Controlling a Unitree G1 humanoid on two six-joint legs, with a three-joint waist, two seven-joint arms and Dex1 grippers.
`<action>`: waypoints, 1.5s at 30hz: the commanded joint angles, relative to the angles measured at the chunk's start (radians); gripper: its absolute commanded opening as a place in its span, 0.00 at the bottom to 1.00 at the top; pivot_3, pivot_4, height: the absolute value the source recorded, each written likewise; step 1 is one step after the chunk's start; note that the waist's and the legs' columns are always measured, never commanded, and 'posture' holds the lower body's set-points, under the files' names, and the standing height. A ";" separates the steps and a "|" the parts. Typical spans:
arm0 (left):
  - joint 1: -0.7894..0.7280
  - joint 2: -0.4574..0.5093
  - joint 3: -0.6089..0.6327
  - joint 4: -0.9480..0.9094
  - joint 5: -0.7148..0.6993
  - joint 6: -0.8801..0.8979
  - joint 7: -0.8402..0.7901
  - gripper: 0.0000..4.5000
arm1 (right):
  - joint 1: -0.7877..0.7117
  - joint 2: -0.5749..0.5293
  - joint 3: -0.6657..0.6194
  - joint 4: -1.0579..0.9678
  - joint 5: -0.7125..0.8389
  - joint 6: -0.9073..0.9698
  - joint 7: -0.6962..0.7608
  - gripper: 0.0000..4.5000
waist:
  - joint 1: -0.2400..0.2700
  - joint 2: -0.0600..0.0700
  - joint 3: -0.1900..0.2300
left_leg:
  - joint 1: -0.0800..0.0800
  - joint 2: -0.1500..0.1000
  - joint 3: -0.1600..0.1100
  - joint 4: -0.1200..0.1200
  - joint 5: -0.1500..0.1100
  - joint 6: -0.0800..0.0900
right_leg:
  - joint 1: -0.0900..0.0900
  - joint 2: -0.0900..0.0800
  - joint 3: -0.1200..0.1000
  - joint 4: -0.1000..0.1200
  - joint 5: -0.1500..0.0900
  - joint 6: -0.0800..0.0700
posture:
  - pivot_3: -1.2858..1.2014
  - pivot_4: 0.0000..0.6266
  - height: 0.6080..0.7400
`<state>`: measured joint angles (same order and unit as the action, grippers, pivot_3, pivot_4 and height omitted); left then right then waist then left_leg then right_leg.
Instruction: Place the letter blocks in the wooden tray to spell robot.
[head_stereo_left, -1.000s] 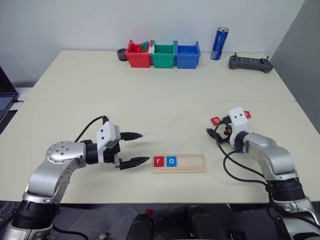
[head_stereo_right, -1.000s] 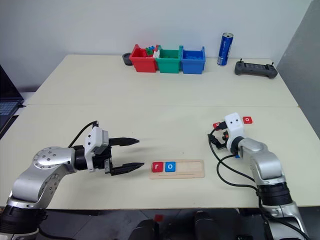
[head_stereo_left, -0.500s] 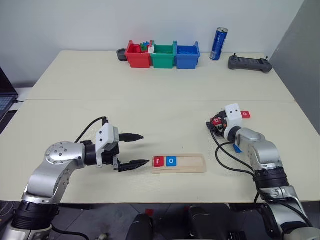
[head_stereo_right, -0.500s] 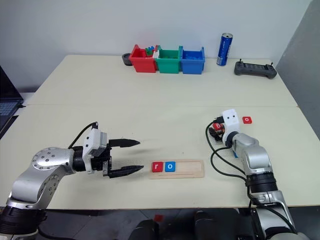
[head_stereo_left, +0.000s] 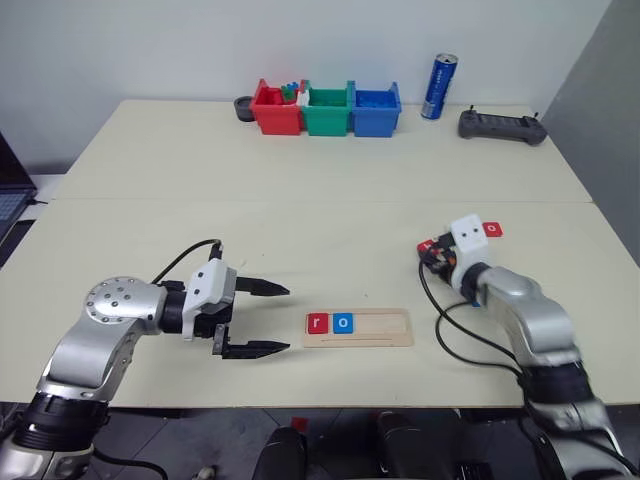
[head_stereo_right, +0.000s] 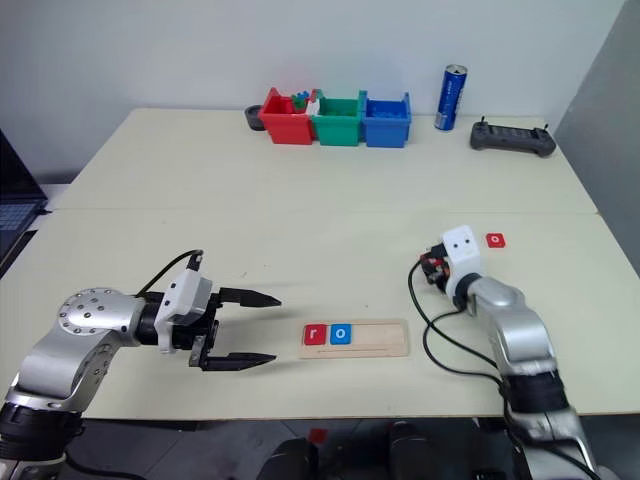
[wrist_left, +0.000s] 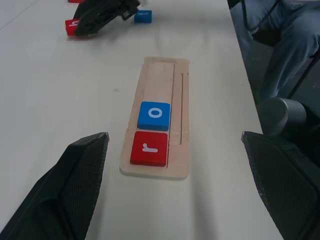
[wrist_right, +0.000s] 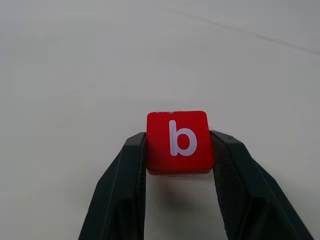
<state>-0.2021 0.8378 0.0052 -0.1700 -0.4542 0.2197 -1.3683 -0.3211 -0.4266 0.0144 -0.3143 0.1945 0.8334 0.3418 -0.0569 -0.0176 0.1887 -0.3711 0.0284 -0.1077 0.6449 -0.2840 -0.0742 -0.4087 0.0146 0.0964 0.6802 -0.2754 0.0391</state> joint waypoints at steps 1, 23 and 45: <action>-0.002 -0.001 -0.011 0.003 0.007 -0.027 -0.017 1.00 | 0.151 -0.001 -0.052 -0.373 0.060 0.169 -0.033 0.32 | 0.000 0.000 0.000 | 0.000 0.000 0.000 0.000 0.000 0.000 | 0.000 0.000 0.000 0.000 0.000 0.000 | 0.52 0.24 1.00; -0.088 -0.036 -0.063 0.116 0.037 -0.101 -0.072 1.00 | 0.469 0.369 -0.050 -0.557 -0.001 0.288 -0.347 0.56 | -0.005 -0.001 -0.001 | 0.004 0.001 0.001 0.000 0.000 0.000 | 0.002 0.001 0.001 0.001 -0.005 0.003 | 0.52 0.24 1.00; -0.088 -0.044 -0.070 0.069 0.036 -0.076 -0.014 1.00 | 0.295 -0.396 -0.134 -0.249 0.184 -0.181 0.532 0.99 | -0.003 -0.001 0.000 | 0.004 0.001 0.002 0.001 0.000 0.001 | 0.003 0.001 0.001 0.000 -0.005 0.003 | 0.52 0.24 1.00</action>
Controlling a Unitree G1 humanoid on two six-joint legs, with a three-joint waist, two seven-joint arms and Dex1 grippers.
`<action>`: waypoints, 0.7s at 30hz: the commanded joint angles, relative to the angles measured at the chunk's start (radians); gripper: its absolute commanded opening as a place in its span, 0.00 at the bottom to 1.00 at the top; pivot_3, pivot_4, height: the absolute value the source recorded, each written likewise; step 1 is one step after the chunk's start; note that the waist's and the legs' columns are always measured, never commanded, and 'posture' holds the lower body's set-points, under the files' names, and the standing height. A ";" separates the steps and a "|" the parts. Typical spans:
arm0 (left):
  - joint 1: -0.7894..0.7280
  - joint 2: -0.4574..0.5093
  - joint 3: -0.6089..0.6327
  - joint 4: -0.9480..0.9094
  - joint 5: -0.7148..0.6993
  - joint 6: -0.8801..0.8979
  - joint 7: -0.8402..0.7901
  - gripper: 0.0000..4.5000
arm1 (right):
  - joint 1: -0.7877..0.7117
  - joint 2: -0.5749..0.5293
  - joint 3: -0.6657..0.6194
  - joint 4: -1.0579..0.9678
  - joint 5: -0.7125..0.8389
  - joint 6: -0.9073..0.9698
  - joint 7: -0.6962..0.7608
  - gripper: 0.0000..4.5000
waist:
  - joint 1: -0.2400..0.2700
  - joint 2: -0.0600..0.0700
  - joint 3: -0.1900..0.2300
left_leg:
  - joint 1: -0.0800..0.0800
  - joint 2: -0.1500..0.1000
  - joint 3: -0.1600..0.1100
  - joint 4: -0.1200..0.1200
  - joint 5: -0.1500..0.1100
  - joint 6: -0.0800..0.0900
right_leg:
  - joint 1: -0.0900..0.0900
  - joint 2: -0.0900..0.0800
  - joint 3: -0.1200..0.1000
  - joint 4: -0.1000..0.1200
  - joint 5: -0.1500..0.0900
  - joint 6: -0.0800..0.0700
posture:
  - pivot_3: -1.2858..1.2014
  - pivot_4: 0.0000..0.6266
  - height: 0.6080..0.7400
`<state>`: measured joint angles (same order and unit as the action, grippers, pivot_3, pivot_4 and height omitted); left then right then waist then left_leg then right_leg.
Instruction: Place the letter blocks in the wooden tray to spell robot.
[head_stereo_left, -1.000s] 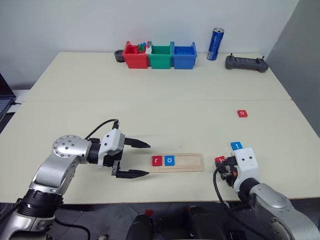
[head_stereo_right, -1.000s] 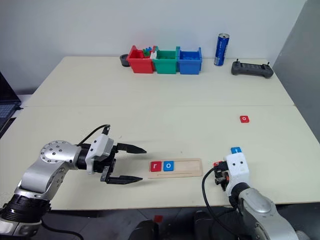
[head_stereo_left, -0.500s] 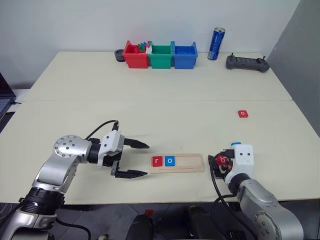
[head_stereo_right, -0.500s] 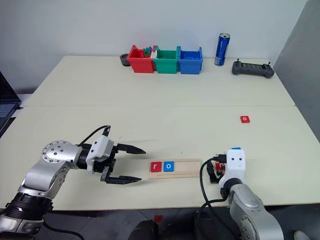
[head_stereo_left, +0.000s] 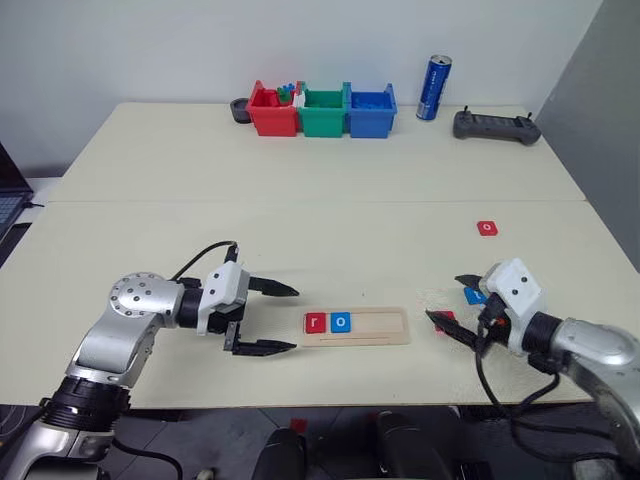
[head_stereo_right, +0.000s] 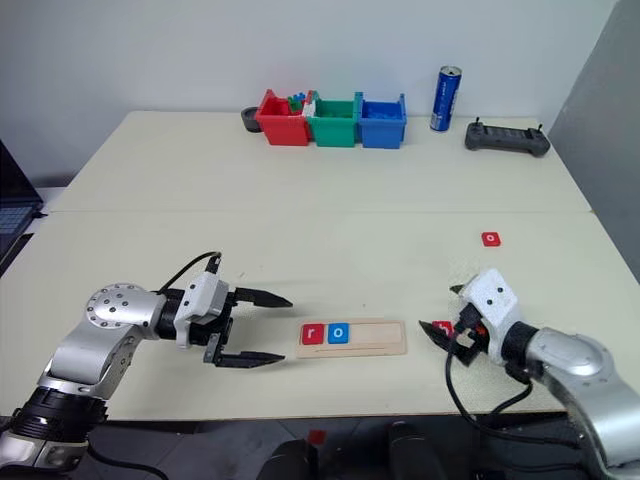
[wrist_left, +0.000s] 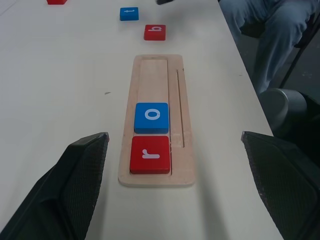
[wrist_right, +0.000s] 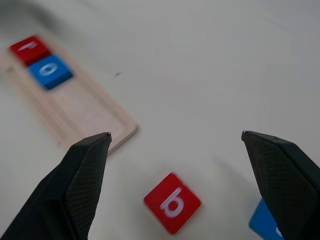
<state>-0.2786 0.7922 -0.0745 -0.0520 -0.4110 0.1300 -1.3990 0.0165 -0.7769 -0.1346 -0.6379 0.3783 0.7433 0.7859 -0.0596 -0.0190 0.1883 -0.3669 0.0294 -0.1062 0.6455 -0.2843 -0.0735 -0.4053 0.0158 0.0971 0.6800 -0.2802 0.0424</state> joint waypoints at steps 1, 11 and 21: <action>-0.013 0.001 0.010 -0.053 -0.008 0.019 0.020 1.00 | -0.058 -0.066 0.032 0.113 -0.016 -0.115 0.110 0.99 | -0.001 0.000 0.000 | 0.000 0.000 0.000 0.000 0.000 0.000 | 0.000 0.000 0.000 0.000 0.000 0.000 | 0.52 0.24 1.00; 0.010 0.013 0.028 -0.064 -0.015 0.028 0.027 1.00 | -0.172 -0.161 0.212 0.350 -0.115 -0.273 0.279 0.99 | 0.001 0.000 0.000 | 0.000 0.000 0.000 0.000 0.000 0.000 | 0.000 0.000 0.000 0.000 0.002 -0.003 | 0.52 0.24 1.00; 0.015 0.023 0.026 -0.076 -0.012 0.033 0.031 1.00 | -0.218 -0.134 0.288 0.440 -0.181 -0.351 0.300 0.79 | 0.002 0.000 0.000 | 0.000 0.000 0.000 0.000 0.000 0.000 | 0.000 0.000 0.000 0.000 0.002 -0.003 | 0.52 0.24 1.00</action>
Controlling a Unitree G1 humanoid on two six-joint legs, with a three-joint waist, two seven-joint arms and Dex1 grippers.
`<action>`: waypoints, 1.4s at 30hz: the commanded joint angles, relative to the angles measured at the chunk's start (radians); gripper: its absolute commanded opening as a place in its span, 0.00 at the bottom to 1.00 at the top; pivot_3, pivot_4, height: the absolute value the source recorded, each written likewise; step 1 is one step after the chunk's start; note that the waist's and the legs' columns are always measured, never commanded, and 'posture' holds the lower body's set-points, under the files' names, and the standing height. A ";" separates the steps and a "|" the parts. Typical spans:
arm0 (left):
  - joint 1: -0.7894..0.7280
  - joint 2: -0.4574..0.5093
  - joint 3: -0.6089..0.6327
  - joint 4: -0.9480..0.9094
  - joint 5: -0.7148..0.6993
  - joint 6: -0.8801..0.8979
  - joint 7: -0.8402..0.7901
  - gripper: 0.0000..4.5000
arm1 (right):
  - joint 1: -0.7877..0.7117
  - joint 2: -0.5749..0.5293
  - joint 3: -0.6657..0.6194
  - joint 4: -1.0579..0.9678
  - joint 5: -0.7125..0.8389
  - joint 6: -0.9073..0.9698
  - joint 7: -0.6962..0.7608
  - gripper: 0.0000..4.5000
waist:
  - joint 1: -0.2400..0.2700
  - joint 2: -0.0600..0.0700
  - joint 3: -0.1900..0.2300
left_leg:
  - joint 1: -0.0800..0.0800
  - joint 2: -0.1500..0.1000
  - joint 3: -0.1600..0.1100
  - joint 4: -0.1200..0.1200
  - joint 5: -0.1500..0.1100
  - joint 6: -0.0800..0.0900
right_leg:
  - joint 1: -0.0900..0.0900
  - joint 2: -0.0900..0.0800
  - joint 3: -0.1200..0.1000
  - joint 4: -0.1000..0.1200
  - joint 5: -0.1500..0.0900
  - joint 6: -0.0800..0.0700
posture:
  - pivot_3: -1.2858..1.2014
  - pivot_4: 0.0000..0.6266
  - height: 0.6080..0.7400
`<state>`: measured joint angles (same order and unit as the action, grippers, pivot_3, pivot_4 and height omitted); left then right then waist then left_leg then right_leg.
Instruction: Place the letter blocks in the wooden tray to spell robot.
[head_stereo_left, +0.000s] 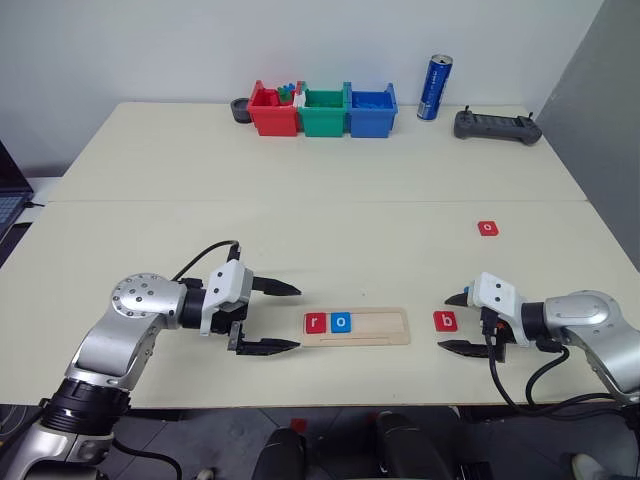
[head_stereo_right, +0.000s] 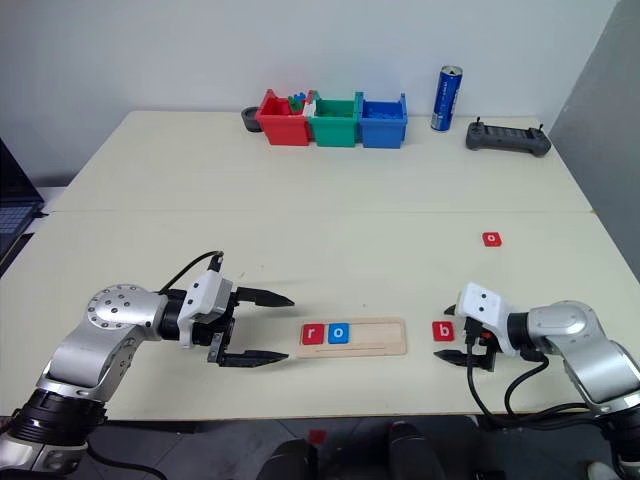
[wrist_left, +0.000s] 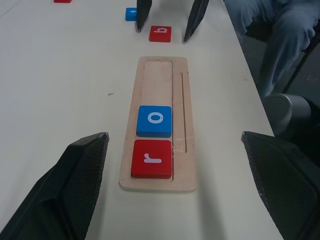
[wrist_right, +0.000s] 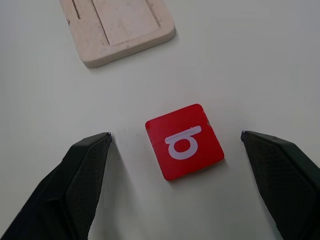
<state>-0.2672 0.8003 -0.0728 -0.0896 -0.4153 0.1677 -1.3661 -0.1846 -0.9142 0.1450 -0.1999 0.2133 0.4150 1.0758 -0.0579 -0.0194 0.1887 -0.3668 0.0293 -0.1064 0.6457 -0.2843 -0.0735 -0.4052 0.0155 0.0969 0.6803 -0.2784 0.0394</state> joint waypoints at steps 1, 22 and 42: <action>0.007 0.017 0.025 -0.042 -0.009 -0.004 -0.001 1.00 | -0.020 0.003 0.011 0.005 -0.019 -0.026 0.014 0.71 | 0.000 0.000 0.000 | 0.000 0.000 0.000 0.000 0.000 0.000 | 0.000 0.000 0.000 0.000 0.000 0.000 | 0.52 0.24 1.00; 0.021 0.055 0.013 -0.026 0.052 -0.065 0.003 1.00 | -0.278 0.226 0.252 -0.231 -0.020 0.258 -0.076 0.32 | 0.000 0.000 0.000 | 0.000 0.000 -0.001 0.000 0.000 0.000 | 0.000 0.000 -0.001 0.001 0.001 -0.001 | 0.52 0.24 1.00; 0.059 0.035 0.011 0.020 0.065 -0.154 0.000 1.00 | -0.371 0.243 0.339 -0.156 -0.091 0.248 -0.031 0.32 | 0.000 0.000 0.000 | 0.000 0.000 -0.001 0.000 0.000 0.000 | -0.001 0.000 -0.001 0.001 0.001 -0.002 | 0.52 0.24 1.00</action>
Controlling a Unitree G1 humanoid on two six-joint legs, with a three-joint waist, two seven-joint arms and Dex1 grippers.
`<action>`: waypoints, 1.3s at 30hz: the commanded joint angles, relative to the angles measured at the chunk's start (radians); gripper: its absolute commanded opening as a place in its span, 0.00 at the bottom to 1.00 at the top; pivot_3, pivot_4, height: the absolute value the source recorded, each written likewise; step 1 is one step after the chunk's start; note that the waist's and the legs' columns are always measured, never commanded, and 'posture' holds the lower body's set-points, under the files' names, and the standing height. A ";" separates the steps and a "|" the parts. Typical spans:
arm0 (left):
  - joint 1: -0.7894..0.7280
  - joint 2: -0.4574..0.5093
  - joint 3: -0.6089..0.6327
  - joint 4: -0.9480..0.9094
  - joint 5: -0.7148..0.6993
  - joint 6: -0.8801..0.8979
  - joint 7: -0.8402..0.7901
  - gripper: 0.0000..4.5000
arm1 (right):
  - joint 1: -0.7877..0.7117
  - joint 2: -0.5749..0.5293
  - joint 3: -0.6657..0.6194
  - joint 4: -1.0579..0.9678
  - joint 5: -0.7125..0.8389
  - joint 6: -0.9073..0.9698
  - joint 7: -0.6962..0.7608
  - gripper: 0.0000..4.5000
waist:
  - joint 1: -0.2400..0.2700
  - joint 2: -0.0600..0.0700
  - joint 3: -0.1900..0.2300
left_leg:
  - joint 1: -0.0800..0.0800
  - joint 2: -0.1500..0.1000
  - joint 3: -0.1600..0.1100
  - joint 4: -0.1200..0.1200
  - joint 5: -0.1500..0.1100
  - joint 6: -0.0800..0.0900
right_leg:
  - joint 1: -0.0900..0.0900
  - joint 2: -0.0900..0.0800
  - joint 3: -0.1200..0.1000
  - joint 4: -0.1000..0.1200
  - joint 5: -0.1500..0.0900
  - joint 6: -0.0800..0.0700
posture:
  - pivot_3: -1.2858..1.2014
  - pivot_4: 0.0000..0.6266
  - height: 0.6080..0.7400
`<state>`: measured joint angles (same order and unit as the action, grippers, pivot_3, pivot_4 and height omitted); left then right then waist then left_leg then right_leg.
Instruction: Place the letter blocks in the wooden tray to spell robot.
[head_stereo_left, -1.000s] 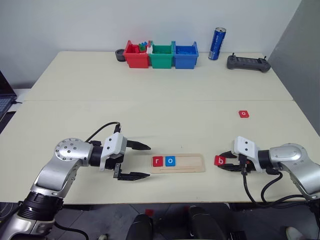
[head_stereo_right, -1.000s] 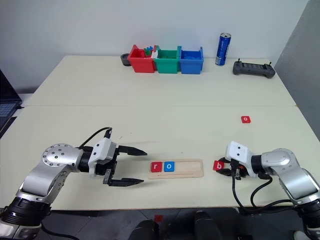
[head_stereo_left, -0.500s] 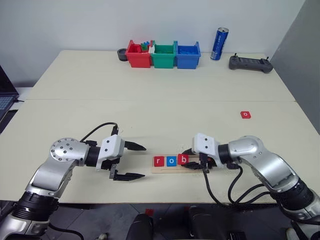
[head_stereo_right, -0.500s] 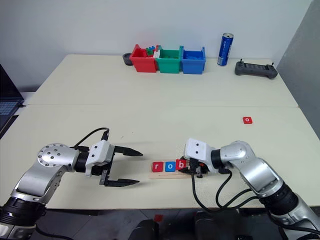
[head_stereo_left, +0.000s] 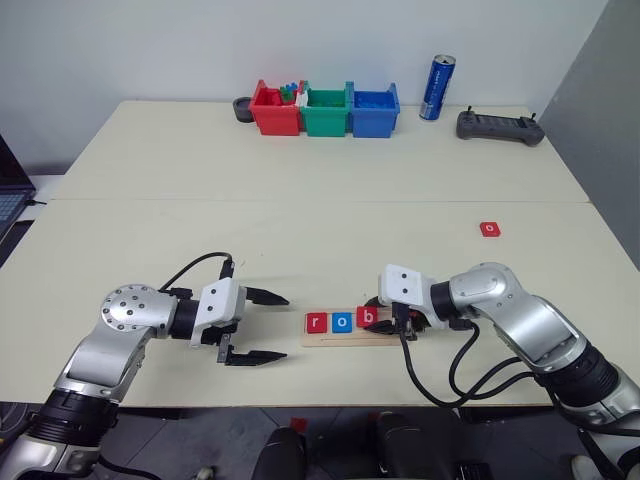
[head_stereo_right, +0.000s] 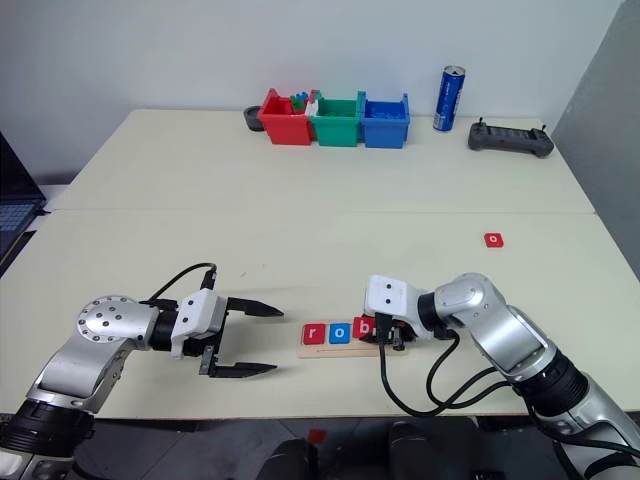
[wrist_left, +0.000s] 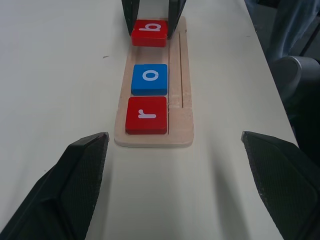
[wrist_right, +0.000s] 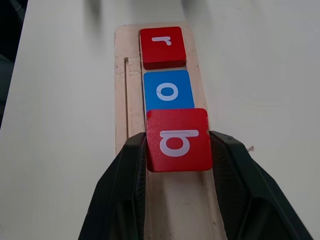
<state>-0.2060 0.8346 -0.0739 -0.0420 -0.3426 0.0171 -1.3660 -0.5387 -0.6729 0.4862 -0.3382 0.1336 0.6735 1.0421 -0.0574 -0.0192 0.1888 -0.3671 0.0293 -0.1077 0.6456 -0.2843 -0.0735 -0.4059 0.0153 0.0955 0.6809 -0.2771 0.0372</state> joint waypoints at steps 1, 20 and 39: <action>-0.004 0.003 0.013 -0.037 -0.010 0.004 0.002 1.00 | -0.017 0.002 -0.001 -0.015 -0.015 -0.013 0.001 0.32 | 0.000 0.000 0.000 | 0.000 0.000 0.000 0.000 0.000 0.000 | 0.000 0.000 0.000 0.000 0.000 0.000 | 0.52 0.24 1.00; -0.012 0.003 0.019 -0.021 -0.007 0.002 -0.001 1.00 | -0.017 0.018 -0.005 0.025 -0.042 -0.052 0.011 0.69 | 0.000 0.000 0.000 | 0.000 0.000 0.000 0.000 0.000 0.000 | 0.000 0.000 0.000 0.000 0.000 0.000 | 0.52 0.24 1.00; -0.036 -0.005 0.009 -0.065 -0.011 0.056 0.020 1.00 | 0.002 0.043 -0.087 -0.010 -0.023 0.009 -0.102 0.70 | 0.000 0.000 0.000 | 0.000 0.000 0.000 0.000 0.000 0.000 | 0.000 0.000 0.000 0.000 0.000 0.000 | 0.52 0.24 1.00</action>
<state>-0.2300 0.8294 -0.0744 -0.0880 -0.3442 0.0808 -1.3439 -0.5370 -0.6280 0.4088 -0.3428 0.1233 0.7029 0.9542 -0.0576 -0.0192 0.1888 -0.3672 0.0293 -0.1078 0.6455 -0.2842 -0.0735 -0.4059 0.0153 0.0953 0.6811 -0.2770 0.0371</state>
